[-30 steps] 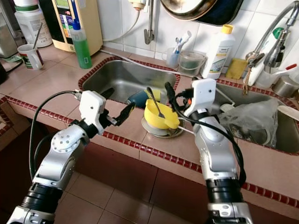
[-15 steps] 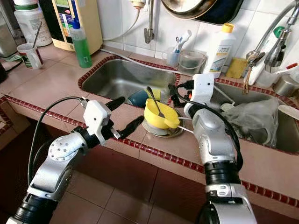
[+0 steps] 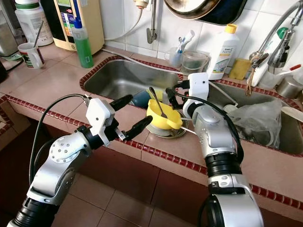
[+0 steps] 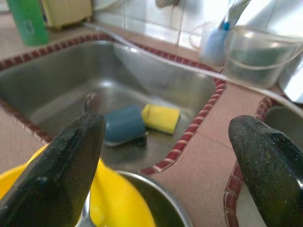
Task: Kitchen organization
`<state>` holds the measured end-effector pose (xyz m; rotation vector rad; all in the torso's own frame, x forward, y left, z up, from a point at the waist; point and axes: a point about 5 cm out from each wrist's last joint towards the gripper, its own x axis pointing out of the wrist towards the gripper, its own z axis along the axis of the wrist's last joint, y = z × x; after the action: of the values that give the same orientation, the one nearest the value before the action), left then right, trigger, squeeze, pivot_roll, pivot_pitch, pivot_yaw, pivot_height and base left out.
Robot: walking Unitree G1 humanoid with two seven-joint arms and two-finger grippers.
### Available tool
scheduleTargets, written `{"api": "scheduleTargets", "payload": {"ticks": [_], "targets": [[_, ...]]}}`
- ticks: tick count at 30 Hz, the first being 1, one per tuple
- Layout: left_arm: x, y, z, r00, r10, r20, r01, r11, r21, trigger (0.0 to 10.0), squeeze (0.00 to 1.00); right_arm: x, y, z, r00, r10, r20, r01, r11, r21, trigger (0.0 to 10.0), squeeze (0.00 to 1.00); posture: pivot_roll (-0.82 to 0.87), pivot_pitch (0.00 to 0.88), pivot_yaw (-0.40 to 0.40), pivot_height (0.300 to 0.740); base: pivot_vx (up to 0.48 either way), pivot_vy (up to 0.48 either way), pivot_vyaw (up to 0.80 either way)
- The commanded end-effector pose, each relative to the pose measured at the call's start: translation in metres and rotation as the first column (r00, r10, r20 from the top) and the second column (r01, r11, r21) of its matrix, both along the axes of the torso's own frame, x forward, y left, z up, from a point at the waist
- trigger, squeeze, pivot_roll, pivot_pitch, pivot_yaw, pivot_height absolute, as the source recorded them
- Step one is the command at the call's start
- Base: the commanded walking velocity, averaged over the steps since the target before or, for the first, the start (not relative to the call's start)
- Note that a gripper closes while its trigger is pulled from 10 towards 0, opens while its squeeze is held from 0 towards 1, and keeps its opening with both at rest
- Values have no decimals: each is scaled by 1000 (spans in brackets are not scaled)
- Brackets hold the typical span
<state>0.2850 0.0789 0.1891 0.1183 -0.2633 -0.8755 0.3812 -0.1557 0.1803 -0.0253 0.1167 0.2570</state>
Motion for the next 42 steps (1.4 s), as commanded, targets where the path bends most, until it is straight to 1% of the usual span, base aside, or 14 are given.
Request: {"api": "scheduleTargets", "payload": {"ticks": [1, 14, 28, 29, 30, 31, 32, 33, 34, 36, 38, 40, 41, 42], "targets": [[-1, -1, 4, 1000, 6, 7, -6, 1000, -7, 10000, 0, 3, 3, 8, 1000, 24, 8, -24, 1000, -16, 10000, 0, 60, 0, -86, 740, 0, 0, 0], [-3, -1, 8, 999, 46, 6, -46, 998, -44, 10000, 0, -5, 28, -14, 983, 158, -90, -163, 985, -48, 9686, 0, 71, 1, -111, 740, 0, 0, 0], [-1, 2, 10, 998, 68, 8, -68, 996, -51, 10000, 0, -12, 25, -22, 984, 137, -115, -143, 988, -51, 9725, 0, 66, 4, -105, 740, 0, 0, 0], [-1, 2, 10, 998, 69, 9, -68, 996, -52, 10000, 0, -12, 23, -22, 985, 130, -116, -136, 989, -50, 8941, 0, 64, 3, -103, 740, 0, 0, 0], [0, 3, 11, 998, 70, 9, -69, 996, -53, 10000, 0, -13, 22, -23, 985, 123, -118, -129, 991, -47, 4627, 0, 62, 4, -100, 740, 0, 0, 0], [0, 3, 11, 997, 70, 10, -70, 996, -54, 10000, 0, -13, 21, -23, 986, 118, -119, -125, 991, -45, 4627, 0, 62, 4, -100, 740, 0, 0, 0], [0, 3, 11, 997, 71, 11, -70, 996, -54, 10000, 0, -13, 20, -24, 986, 113, -125, -119, 992, -41, 1373, 0, 60, 5, -99, 740, 0, 0, 0], [0, 3, 11, 997, 71, 11, -70, 996, -54, 10000, 0, -13, 20, -24, 986, 113, -125, -119, 992, -41, 1373, 0, 60, 5, -99, 740, 0, 0, 0], [1, 3, 12, 997, 70, 11, -70, 996, -56, 10000, 0, -14, 18, -26, 986, 106, -129, -112, 993, -42, 0, 0, 58, 6, -97, 740, 0, 0, 0], [1, 3, 12, 997, 72, 14, -71, 996, -55, 10000, 0, -16, 16, -28, 986, 95, -136, -102, 993, -50, 784, 0, 56, 7, -95, 740, 0, 0, 0], [2, 3, 13, 997, 73, 16, -72, 996, -55, 10000, 0, -16, 15, -29, 986, 87, -143, -96, 994, -60, 4314, 0, 56, 8, -93, 740, 0, 0, 0], [2, 3, 13, 997, 73, 16, -72, 996, -56, 10000, 0, -17, 14, -31, 984, 86, -157, -95, 994, -54, 5137, 0, 56, 8, -93, 740, 0, 0, 0], [2, 3, 13, 997, 73, 17, -72, 996, -55, 10000, 0, -17, 13, -32, 984, 78, -162, -88, 994, -57, 10000, 0, 56, 10, -90, 740, 0, 0, 0], [2, 3, 13, 997, 73, 17, -72, 996, -55, 10000, 0, -17, 13, -32, 984, 78, -162, -88, 994, -57, 10000, 0, 56, 10, -90, 740, 0, 0, 0]]}}
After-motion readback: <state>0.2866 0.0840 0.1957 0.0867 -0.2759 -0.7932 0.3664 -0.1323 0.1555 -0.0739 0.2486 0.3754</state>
